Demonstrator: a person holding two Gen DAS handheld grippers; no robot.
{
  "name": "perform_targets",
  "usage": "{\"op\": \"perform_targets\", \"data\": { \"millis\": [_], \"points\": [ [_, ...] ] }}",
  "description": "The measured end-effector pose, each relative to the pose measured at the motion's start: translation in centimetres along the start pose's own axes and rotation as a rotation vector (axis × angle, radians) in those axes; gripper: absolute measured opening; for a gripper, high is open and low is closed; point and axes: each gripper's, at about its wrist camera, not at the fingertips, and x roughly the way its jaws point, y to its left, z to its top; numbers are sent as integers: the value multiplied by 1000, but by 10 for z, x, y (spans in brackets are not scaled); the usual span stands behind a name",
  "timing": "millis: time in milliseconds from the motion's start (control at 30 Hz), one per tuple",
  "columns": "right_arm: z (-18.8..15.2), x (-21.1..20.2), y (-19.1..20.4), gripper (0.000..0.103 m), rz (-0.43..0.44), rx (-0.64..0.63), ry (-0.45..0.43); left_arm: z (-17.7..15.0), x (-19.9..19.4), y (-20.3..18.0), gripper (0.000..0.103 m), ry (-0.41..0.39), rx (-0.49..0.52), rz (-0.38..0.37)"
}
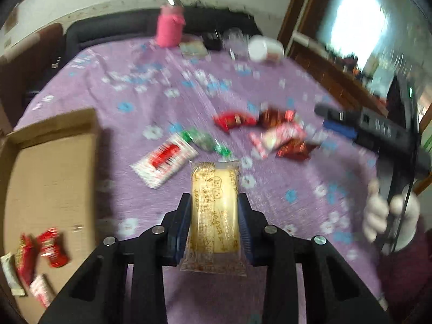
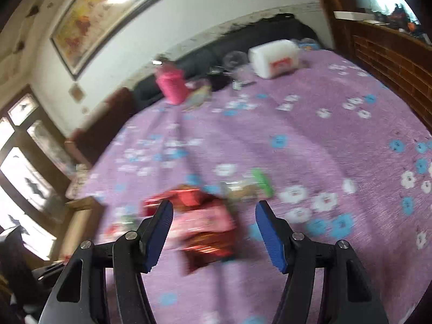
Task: Organize snacks
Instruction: 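Carry the cake with the left and a white-red packet with the right into the box, release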
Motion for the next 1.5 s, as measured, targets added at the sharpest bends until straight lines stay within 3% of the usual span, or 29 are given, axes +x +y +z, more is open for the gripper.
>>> {"op": "perform_targets", "data": {
  "millis": [167, 233, 333, 500, 633, 700, 733, 867, 1000, 1067, 1167, 1333, 1500],
  "points": [
    [-15, 41, 59, 68, 245, 35, 233, -2, -61, 41, 33, -130, -109, -28],
    [-24, 73, 77, 68, 273, 85, 325, -9, -80, 63, 33, -170, -149, -11],
    [-32, 115, 97, 69, 172, 112, 365, -21, -99, 92, 33, -204, -209, 0],
    [-29, 156, 127, 69, -72, 64, 337, -39, -115, 137, 33, -227, -284, 38],
    [-38, 172, 164, 69, -239, -98, 323, -46, -116, 168, 33, -226, -334, 69],
    [-45, 175, 175, 57, -328, -198, 300, -47, -116, 180, 33, -224, -345, 83],
    [-47, 173, 175, 35, -358, -236, 282, -48, -116, 182, 33, -223, -343, 89],
    [-41, 159, 155, 27, -298, -173, 270, -40, -117, 193, 33, -207, -317, 109],
    [-35, 133, 147, 27, -264, -114, 223, -27, -107, 205, 33, -179, -317, 94],
    [-29, 114, 155, 27, -237, -109, 182, -19, -99, 213, 33, -154, -320, 92],
    [-22, 101, 186, 27, -131, -155, 172, -6, -81, 227, 33, -103, -340, 96],
    [-33, 124, 241, 27, 91, -201, 278, 14, -52, 242, 33, -44, -373, 86],
    [-56, 183, 264, 30, 166, -167, 406, 19, -39, 243, 34, -25, -379, 144]
  ]
}}
